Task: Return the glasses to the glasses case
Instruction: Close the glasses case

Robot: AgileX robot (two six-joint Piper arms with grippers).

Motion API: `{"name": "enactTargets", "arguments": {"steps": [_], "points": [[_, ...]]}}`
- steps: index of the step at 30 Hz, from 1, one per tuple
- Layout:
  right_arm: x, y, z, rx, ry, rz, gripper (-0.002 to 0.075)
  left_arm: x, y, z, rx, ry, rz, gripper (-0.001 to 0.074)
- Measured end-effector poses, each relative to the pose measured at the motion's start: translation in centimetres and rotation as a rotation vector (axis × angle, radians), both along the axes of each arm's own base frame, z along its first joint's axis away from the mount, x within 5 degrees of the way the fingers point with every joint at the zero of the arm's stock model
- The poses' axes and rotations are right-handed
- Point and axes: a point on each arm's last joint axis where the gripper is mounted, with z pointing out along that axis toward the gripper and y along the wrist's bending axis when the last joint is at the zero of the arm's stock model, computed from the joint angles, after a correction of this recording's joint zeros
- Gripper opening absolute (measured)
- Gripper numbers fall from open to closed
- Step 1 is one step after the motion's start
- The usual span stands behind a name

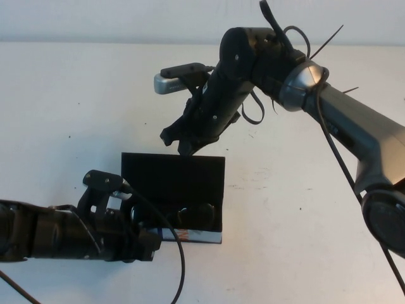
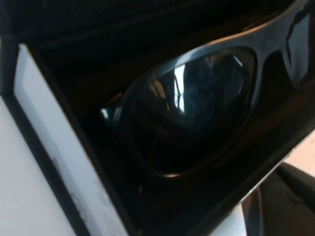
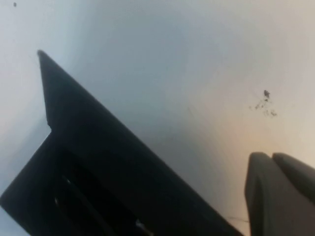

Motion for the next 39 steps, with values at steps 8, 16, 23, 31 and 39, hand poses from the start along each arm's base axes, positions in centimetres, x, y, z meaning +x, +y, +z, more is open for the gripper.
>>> {"name": "enactTargets", "arguments": {"steps": [8,16,23,31,39], "points": [[-0.7,0.8,0.3,0.072,0.065,0.015,-0.0011,0.1,0.0,0.1,-0.004,-0.016,0.007,-0.0001],[-3.8,3.0,-0.5,0.044,0.119,0.083,-0.0011,0.2,0.1,0.0,0.013,-0.023,0.011,-0.0001],[-5.8,2.9,-1.5,0.0,0.18,0.102,-0.0011,0.2,0.1,0.0,0.016,-0.024,0.011,-0.0001],[-6.3,2.6,-3.0,-0.024,0.223,0.091,-0.0011,0.2,0.1,0.0,0.016,-0.026,0.01,-0.0001],[-6.4,2.0,-1.8,-0.046,0.181,0.095,-0.0011,-0.2,0.2,1.5,0.01,-0.045,-0.005,-0.0001]]}}
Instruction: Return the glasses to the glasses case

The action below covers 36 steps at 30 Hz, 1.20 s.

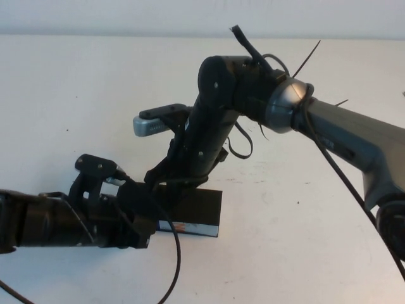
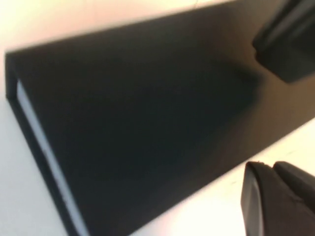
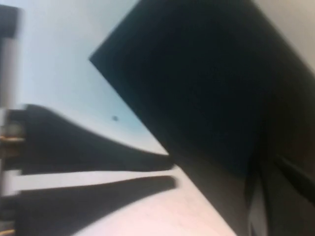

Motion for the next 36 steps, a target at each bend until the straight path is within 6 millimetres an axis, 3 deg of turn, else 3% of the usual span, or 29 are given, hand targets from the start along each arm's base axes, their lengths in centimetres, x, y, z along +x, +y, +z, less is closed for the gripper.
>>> {"name": "enactTargets", "arguments": {"steps": [6,12,17,21,23,27,32,36], "points": [[-0.6,-1.3,4.3,0.006,-0.104,-0.007,-0.0011,-1.0,0.3,3.9,-0.026,-0.101,-0.001,-0.0001],[-2.0,-2.9,9.7,0.066,-0.19,-0.035,-0.0011,-3.3,1.1,9.8,-0.084,-0.303,-0.002,-0.0001],[-5.5,-5.4,15.6,0.106,-0.293,-0.072,-0.0011,-7.3,2.9,15.2,-0.108,-0.56,0.04,-0.0001],[-9.5,-8.5,19.5,0.114,-0.38,-0.113,-0.0011,-10.9,5.3,17.2,-0.093,-0.766,0.171,-0.0001],[-11.6,-10.4,20.1,0.111,-0.379,-0.127,-0.0011,-12.8,6.5,17.3,-0.097,-0.846,0.238,-0.0001],[-15.6,-13.6,18.7,0.068,-0.347,-0.141,-0.0011,-15.3,8.1,16.1,-0.115,-0.923,0.342,-0.0001],[-21.0,-18.5,17.8,0.163,-0.419,-0.206,-0.0011,-17.0,9.9,12.4,-0.102,-0.95,0.493,-0.0001],[-24.4,-21.8,15.8,0.231,-0.498,-0.233,-0.0011,-17.5,10.7,9.6,-0.075,-0.941,0.56,-0.0001]]}}
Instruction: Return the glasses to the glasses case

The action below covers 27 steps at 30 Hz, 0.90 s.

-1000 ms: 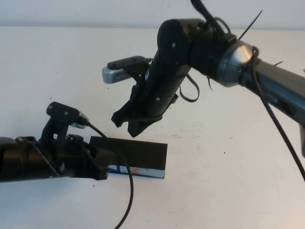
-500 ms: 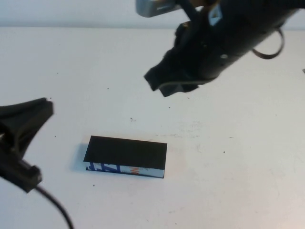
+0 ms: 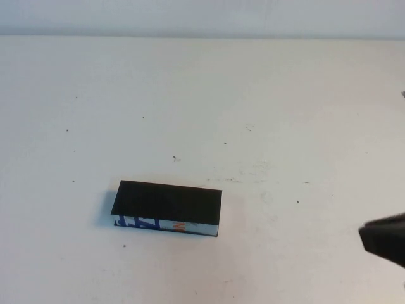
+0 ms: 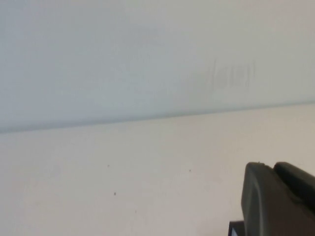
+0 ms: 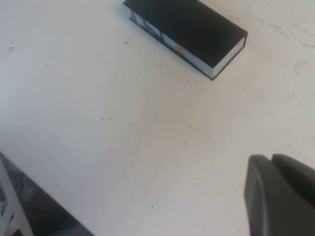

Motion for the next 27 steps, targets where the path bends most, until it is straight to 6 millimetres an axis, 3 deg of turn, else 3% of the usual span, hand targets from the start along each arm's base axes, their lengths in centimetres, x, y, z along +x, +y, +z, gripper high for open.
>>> {"name": "enactTargets", "arguments": {"steps": [5,8,13,27], "points": [[-3.5,-3.4,-2.4,0.139,-0.156,-0.026,-0.0011,0.0,0.2,-2.9,0.017,0.067,0.022,-0.0001],[-4.6,-4.5,-3.7,0.227,-0.248,-0.042,-0.0011,0.1,0.3,-4.2,0.027,0.101,0.034,-0.0001],[-5.5,-5.5,-5.2,0.308,-0.332,-0.059,-0.0011,0.1,0.4,-4.6,0.03,0.111,0.04,-0.0001],[-6.5,-5.8,-8.0,0.183,-0.152,-0.025,-0.0011,0.1,0.4,-4.6,0.03,0.11,0.045,-0.0001]]}}
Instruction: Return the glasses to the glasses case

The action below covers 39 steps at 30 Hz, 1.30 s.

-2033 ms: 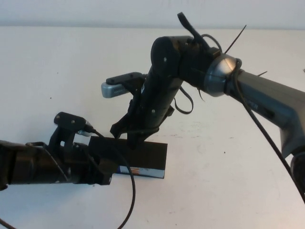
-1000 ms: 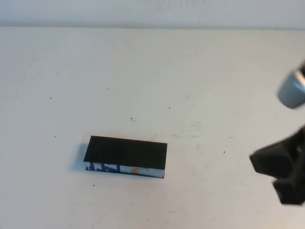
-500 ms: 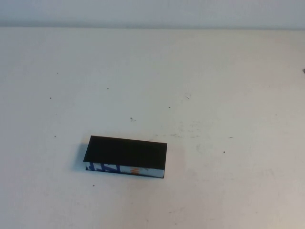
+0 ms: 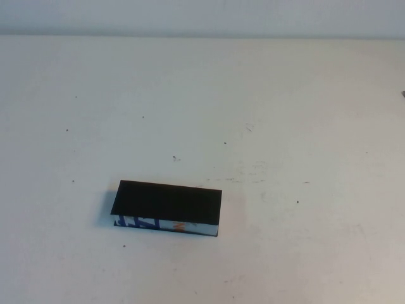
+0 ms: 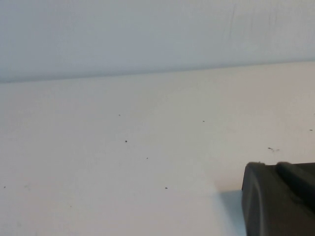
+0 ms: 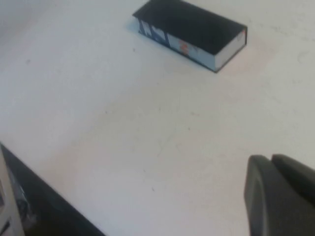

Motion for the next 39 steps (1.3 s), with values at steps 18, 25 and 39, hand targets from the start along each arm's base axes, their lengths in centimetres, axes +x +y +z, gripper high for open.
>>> {"name": "enactTargets", "arguments": {"steps": [18,25,39], "points": [[2.5,-4.3,-9.0,0.175,-0.459,-0.749,-0.0011,0.0,0.0,0.0,-0.002,0.0,0.004,-0.0001],[1.9,-4.4,-11.1,0.137,-0.389,-0.757,-0.0011,0.0,0.0,-0.1,-0.001,0.002,0.004,-0.0001],[1.6,-4.4,-12.5,0.052,-0.262,-0.749,-0.0012,0.0,0.0,-0.1,-0.001,0.002,0.004,-0.0001]]}}
